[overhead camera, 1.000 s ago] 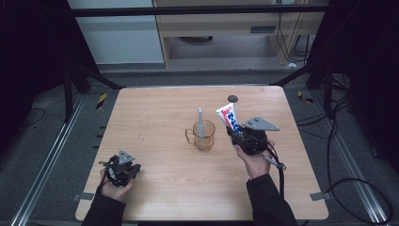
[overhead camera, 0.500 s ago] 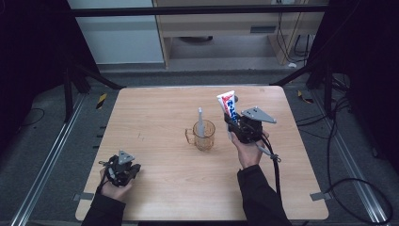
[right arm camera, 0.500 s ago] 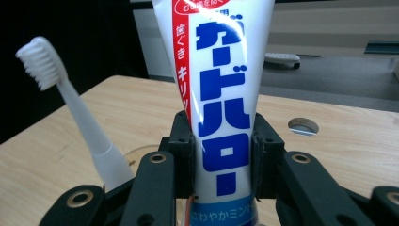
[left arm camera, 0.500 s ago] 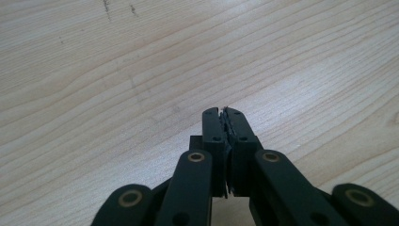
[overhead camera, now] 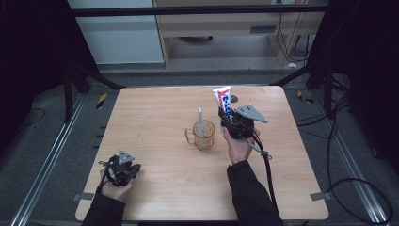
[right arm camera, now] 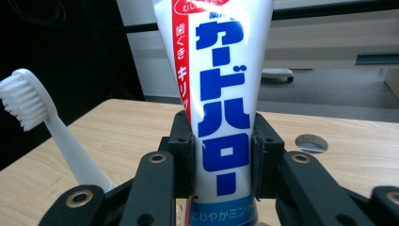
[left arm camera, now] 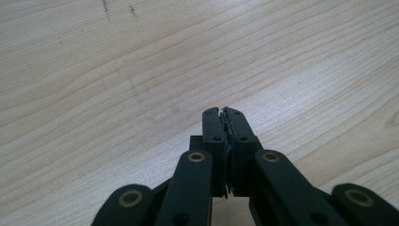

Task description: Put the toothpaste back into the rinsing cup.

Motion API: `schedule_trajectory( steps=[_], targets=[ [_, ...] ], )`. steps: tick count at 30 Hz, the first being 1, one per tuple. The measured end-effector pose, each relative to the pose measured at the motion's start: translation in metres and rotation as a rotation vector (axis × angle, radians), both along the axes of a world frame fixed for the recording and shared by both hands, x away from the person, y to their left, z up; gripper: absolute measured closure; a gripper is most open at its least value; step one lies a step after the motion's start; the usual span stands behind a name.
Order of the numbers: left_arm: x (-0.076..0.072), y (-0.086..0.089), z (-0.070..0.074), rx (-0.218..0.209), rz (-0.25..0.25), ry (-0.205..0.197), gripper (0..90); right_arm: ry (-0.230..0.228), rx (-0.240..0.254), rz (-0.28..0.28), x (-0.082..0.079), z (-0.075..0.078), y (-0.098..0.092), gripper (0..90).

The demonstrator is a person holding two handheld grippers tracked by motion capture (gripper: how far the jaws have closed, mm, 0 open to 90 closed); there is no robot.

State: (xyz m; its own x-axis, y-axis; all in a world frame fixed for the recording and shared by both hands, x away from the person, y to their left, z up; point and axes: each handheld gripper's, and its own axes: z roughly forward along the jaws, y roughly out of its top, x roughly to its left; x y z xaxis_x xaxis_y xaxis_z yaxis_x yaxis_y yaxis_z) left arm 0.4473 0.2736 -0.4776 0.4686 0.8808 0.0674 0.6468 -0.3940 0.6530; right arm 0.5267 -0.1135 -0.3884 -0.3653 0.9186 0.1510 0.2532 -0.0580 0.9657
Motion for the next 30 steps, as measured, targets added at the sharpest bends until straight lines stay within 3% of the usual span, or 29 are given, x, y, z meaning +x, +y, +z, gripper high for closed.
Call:
schedule_trajectory(
  steps=[14, 30],
  targets=[
    [0.0, 0.001, 0.0, -0.002, 0.0, 0.003, 87.9, -0.04, 0.04, -0.012, 0.013, -0.009, 0.021, 67.5],
    [0.0, 0.001, 0.0, -0.002, -0.002, 0.001, 87.9, -0.032, 0.064, 0.009, 0.022, -0.019, 0.037, 67.5]
  ],
)
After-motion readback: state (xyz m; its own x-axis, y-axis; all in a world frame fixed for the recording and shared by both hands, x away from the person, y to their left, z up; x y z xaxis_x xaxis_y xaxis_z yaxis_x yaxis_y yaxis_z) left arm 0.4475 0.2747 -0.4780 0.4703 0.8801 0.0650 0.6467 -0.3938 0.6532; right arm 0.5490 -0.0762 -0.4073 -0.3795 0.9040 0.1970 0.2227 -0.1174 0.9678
